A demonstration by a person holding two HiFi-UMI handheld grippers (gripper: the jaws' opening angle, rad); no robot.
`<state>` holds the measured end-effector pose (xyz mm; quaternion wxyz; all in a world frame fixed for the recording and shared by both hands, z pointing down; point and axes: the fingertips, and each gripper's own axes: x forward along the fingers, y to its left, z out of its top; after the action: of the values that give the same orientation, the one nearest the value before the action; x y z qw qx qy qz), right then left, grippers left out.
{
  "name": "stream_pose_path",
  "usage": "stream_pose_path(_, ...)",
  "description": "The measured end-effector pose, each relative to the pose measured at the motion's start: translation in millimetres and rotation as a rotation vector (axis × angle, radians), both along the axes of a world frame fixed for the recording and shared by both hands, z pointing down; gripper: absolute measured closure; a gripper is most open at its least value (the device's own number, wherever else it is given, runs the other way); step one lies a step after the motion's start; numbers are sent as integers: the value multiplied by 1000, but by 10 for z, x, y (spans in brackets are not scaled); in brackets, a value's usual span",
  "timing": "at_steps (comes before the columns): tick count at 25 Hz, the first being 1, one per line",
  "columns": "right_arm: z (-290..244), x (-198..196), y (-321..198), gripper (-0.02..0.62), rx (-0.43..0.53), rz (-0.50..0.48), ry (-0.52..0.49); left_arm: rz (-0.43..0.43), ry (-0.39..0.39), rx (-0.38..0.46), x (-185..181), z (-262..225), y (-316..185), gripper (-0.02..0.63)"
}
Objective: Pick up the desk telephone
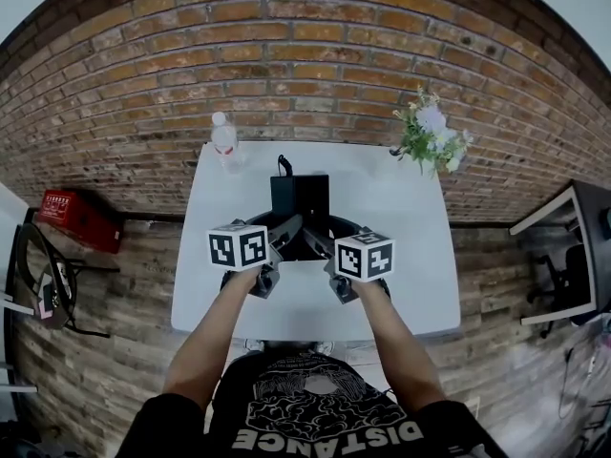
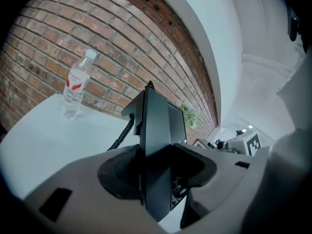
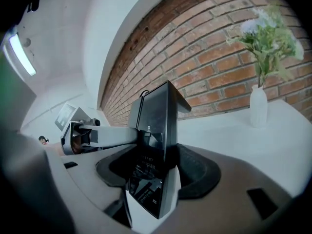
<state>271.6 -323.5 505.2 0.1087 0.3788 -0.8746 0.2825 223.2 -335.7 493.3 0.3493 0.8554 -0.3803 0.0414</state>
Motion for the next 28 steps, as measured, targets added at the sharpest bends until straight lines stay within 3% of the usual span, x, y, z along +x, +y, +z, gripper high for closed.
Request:
stream_pose_path(16, -1449, -59, -141, 342, 330, 25, -3, 4, 13, 306, -68, -1498, -103, 396)
stream_pose_path(28, -1920, -28, -78, 342, 454, 58, 3, 18, 13, 436, -33, -1984, -29, 396)
